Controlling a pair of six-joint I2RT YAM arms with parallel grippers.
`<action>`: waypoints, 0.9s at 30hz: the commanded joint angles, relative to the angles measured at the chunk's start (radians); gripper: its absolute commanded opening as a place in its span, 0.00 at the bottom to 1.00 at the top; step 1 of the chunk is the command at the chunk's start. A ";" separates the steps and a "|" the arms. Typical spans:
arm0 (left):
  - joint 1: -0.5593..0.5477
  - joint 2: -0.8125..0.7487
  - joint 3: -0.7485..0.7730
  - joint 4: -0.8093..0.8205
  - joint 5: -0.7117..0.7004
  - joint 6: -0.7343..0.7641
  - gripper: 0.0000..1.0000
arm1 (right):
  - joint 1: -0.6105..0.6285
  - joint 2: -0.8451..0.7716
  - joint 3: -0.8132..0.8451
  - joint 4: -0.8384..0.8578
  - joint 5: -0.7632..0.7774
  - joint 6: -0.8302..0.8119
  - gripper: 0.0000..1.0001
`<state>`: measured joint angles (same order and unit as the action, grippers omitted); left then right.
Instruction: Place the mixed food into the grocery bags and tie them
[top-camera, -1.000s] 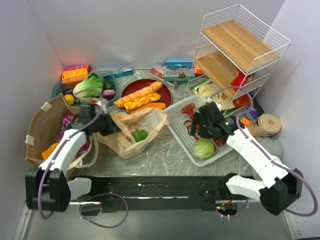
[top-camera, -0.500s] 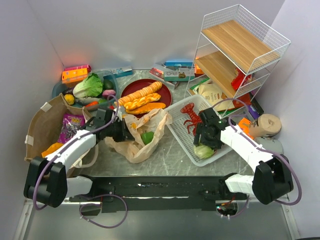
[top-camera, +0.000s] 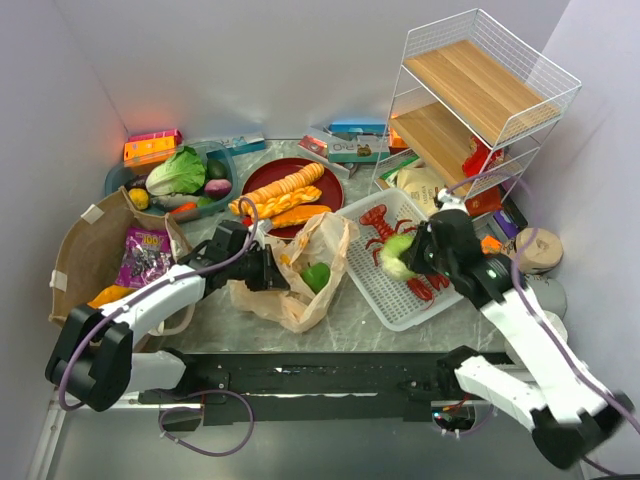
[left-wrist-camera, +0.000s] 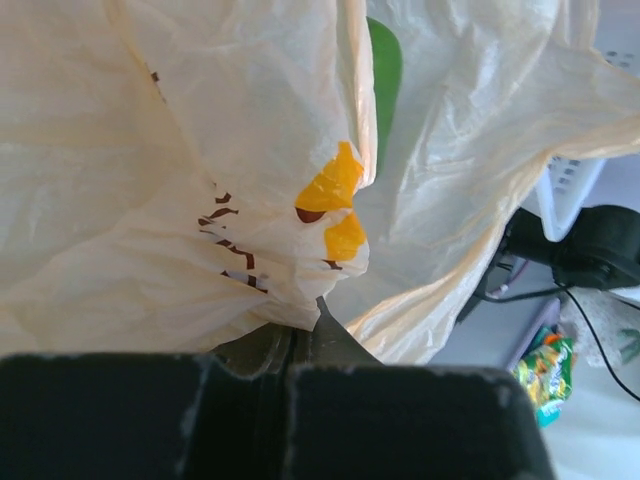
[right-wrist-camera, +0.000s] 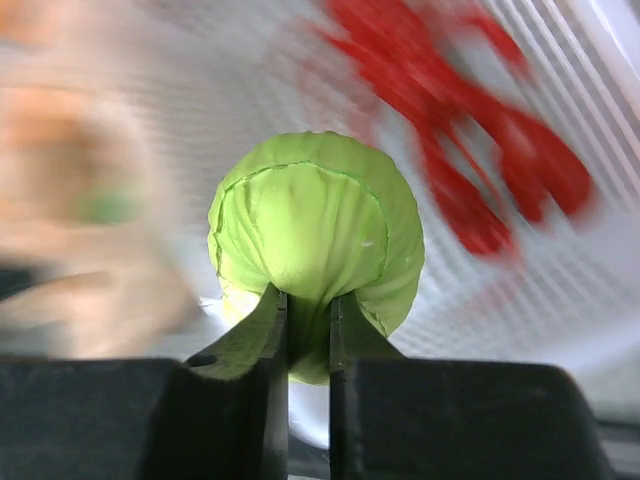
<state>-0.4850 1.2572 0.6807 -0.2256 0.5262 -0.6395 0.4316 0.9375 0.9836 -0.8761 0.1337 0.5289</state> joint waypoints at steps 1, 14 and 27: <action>0.000 -0.033 0.042 -0.035 -0.052 0.032 0.01 | 0.133 -0.108 0.115 0.279 -0.074 -0.067 0.00; 0.000 -0.133 0.029 -0.070 -0.130 0.012 0.01 | 0.476 0.490 0.472 0.289 -0.042 -0.250 0.00; 0.000 -0.174 0.057 -0.142 -0.150 0.040 0.01 | 0.493 0.731 0.532 0.206 0.021 -0.188 0.00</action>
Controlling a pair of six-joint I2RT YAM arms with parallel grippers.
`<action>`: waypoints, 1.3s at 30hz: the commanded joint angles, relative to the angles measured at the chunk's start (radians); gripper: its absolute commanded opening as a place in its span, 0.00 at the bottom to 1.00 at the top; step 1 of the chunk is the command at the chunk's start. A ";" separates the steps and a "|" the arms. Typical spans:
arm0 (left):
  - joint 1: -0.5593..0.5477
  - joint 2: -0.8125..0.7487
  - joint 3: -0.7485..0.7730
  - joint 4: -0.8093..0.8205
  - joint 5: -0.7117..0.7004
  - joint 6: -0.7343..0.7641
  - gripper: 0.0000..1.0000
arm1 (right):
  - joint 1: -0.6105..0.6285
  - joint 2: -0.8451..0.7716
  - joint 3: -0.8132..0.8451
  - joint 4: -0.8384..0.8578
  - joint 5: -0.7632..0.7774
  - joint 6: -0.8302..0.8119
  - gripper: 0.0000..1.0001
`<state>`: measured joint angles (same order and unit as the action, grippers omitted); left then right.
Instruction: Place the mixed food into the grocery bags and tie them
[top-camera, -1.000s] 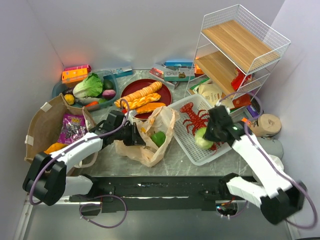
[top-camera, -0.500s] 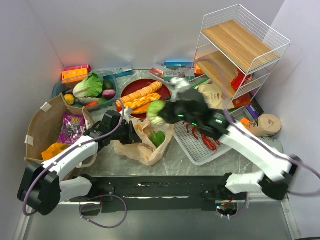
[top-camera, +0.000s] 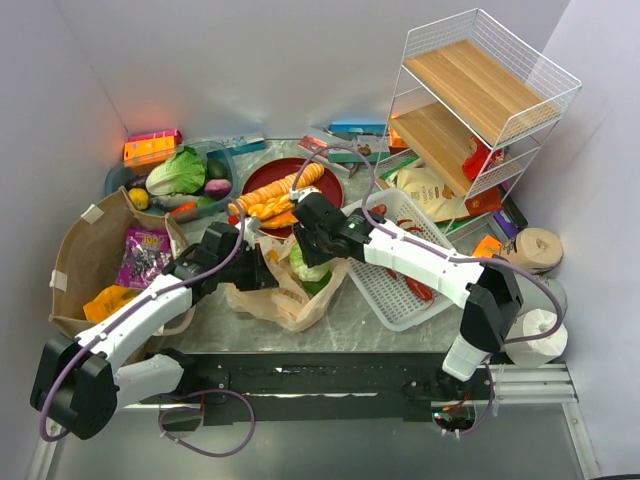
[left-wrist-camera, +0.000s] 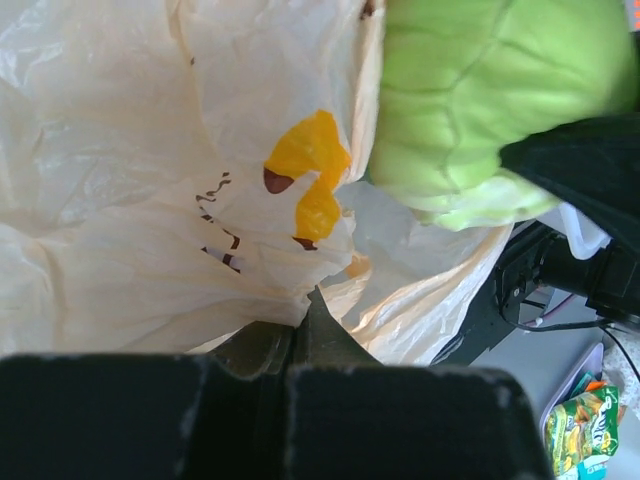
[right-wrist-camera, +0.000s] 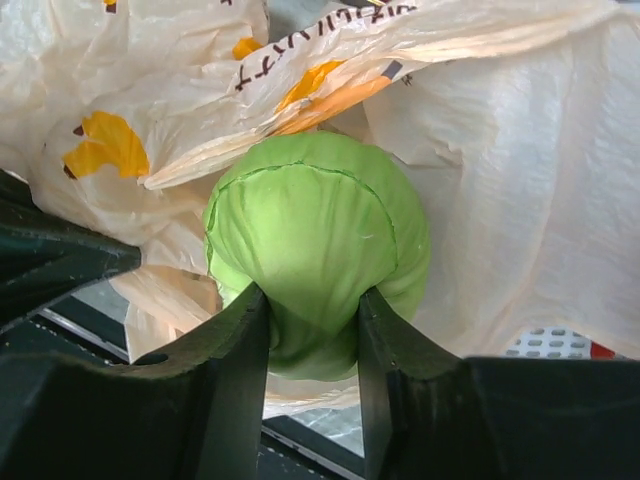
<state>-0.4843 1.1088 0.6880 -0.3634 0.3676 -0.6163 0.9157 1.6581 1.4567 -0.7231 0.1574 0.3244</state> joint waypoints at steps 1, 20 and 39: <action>0.001 -0.024 0.051 -0.006 0.010 0.018 0.01 | 0.011 0.038 0.071 0.056 -0.013 0.015 0.00; 0.001 -0.084 0.084 -0.052 0.035 0.038 0.01 | 0.023 0.287 0.162 0.076 -0.069 0.056 0.00; 0.009 -0.104 0.362 -0.216 -0.183 0.259 0.97 | -0.058 -0.162 -0.025 0.145 -0.248 -0.019 0.96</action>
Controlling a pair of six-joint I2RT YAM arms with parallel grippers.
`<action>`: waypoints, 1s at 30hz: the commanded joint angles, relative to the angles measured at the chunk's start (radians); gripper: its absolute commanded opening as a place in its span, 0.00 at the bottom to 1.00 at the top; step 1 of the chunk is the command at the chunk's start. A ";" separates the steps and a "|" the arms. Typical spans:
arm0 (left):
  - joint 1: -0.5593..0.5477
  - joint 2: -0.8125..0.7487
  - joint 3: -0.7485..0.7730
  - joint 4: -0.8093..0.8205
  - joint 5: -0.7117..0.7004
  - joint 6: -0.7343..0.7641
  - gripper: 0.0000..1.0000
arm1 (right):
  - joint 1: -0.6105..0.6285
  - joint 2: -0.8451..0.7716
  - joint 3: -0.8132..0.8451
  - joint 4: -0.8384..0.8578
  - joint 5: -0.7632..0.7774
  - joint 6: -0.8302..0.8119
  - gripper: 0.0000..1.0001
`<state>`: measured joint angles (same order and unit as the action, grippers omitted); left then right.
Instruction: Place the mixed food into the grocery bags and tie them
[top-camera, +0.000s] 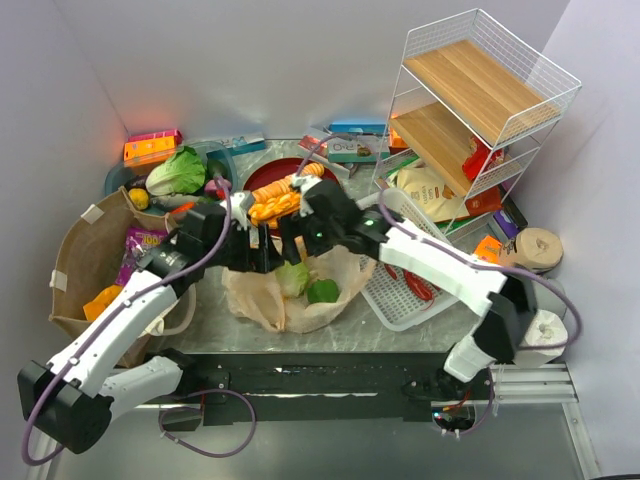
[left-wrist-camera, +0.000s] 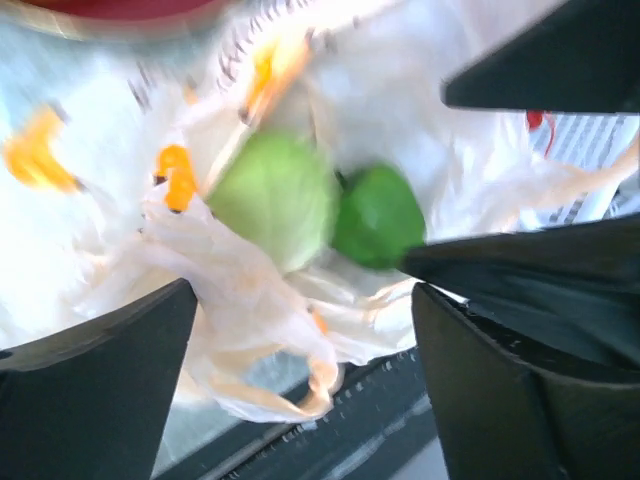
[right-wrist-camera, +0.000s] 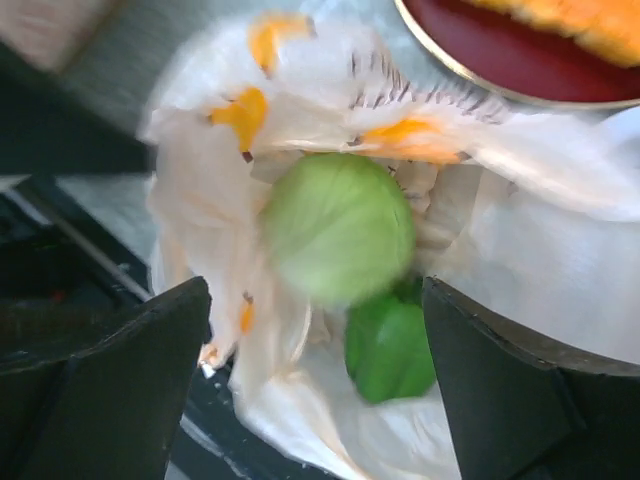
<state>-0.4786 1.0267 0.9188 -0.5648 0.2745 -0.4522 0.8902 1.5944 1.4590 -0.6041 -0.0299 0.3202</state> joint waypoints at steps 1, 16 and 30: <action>0.005 -0.016 0.150 -0.027 -0.119 0.107 0.98 | -0.054 -0.112 -0.046 0.030 -0.073 -0.017 0.96; 0.210 0.561 0.639 0.054 -0.589 0.095 0.96 | -0.149 -0.474 -0.338 0.239 -0.122 0.046 0.89; 0.419 1.124 1.091 -0.052 -0.526 0.133 0.64 | -0.155 -0.642 -0.442 0.228 -0.143 0.080 0.79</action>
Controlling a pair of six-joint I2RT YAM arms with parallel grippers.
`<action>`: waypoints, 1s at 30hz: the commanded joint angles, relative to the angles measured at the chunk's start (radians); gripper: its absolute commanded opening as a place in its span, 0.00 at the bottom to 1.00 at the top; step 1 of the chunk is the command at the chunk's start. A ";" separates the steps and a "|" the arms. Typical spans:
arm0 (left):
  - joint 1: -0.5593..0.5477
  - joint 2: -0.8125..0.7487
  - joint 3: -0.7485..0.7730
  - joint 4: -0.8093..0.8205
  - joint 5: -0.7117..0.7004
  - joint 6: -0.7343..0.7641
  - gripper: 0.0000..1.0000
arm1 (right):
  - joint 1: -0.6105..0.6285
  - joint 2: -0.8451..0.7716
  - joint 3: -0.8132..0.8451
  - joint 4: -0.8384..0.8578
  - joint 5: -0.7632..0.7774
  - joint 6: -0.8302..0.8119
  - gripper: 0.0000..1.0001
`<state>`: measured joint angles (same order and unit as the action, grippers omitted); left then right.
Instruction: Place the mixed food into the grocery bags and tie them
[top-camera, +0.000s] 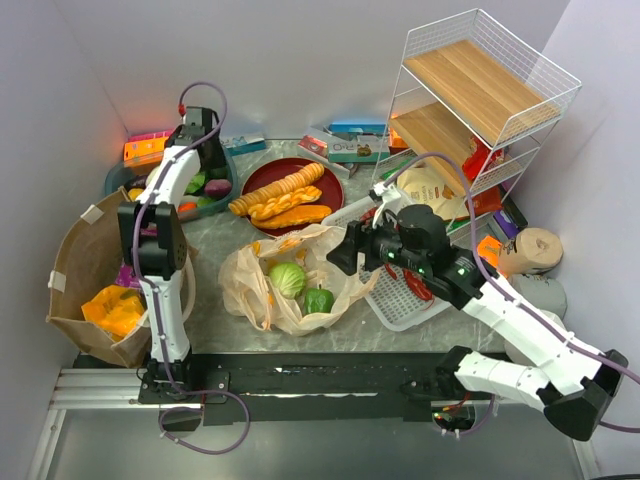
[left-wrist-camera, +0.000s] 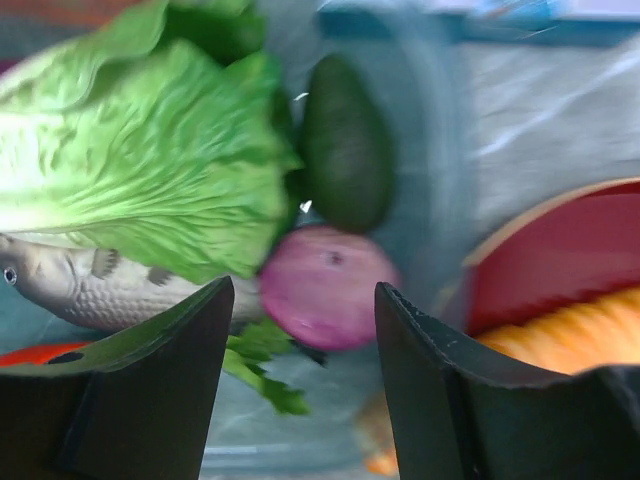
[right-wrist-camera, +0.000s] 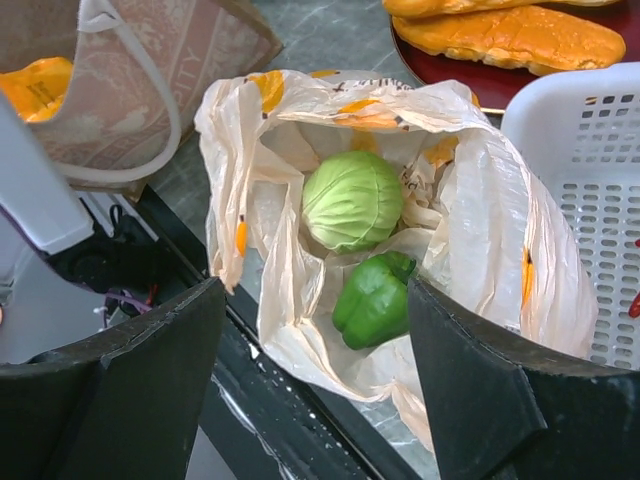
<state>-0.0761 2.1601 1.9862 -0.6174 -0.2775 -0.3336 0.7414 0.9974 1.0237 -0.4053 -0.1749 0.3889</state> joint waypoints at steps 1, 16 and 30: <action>0.018 0.007 0.019 -0.002 0.044 0.016 0.64 | -0.007 -0.051 -0.007 0.029 0.002 0.011 0.79; 0.041 0.158 0.030 -0.022 0.212 0.005 0.71 | -0.008 -0.031 -0.002 0.045 -0.014 0.030 0.79; 0.044 -0.066 -0.136 0.114 0.287 -0.024 0.18 | -0.007 -0.025 -0.005 0.052 -0.003 0.033 0.79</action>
<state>-0.0204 2.1956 1.8778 -0.5163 -0.0593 -0.3397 0.7414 0.9710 1.0142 -0.4034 -0.1856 0.4187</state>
